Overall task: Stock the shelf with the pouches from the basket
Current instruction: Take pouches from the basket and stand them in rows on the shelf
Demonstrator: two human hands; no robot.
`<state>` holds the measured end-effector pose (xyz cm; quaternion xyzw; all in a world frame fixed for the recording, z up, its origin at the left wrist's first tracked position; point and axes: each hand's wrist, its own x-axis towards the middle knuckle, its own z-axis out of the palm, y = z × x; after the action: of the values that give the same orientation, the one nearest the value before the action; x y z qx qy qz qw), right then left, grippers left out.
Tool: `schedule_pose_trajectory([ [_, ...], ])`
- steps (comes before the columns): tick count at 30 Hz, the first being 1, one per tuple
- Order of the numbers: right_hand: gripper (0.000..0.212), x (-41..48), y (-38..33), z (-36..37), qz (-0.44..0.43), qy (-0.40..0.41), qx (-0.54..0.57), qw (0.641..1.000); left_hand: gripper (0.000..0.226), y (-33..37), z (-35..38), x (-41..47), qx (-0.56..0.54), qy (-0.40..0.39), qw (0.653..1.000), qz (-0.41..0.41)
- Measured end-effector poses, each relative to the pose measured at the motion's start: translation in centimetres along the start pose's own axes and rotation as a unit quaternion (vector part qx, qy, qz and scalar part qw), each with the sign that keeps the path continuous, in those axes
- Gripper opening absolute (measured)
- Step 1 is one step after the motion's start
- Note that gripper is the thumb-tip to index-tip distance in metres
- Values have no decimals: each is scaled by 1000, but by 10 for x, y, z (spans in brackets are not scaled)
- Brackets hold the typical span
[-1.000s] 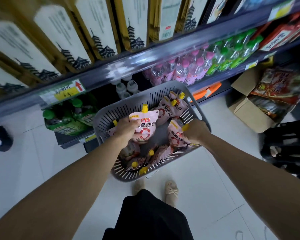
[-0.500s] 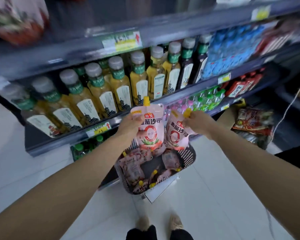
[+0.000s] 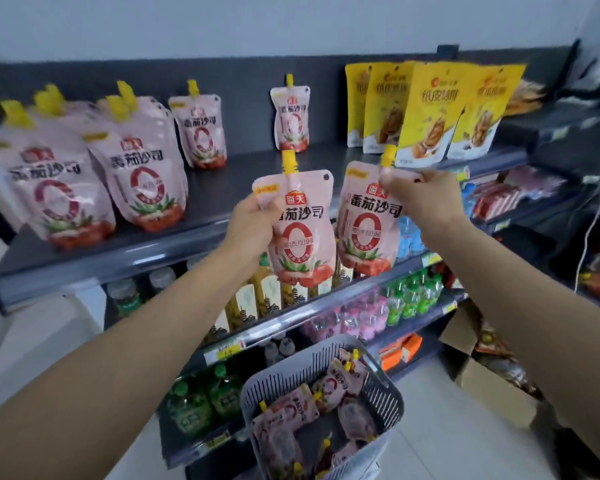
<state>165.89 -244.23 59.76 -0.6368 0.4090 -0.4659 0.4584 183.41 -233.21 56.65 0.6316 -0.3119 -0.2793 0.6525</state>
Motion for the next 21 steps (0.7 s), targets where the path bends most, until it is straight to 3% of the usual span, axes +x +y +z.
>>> schedule_pose_trajectory([
  [2,23,10,-17,4,-7,6,59,998,18,20,-6,8,-3,13,1000,28],
  [10,18,66,-54,43,12,-35,238,971,19,70,-25,57,11,111,989,93],
  [21,9,166,-51,103,23,-164,227,960,19,63,-25,137,52,204,974,88],
])
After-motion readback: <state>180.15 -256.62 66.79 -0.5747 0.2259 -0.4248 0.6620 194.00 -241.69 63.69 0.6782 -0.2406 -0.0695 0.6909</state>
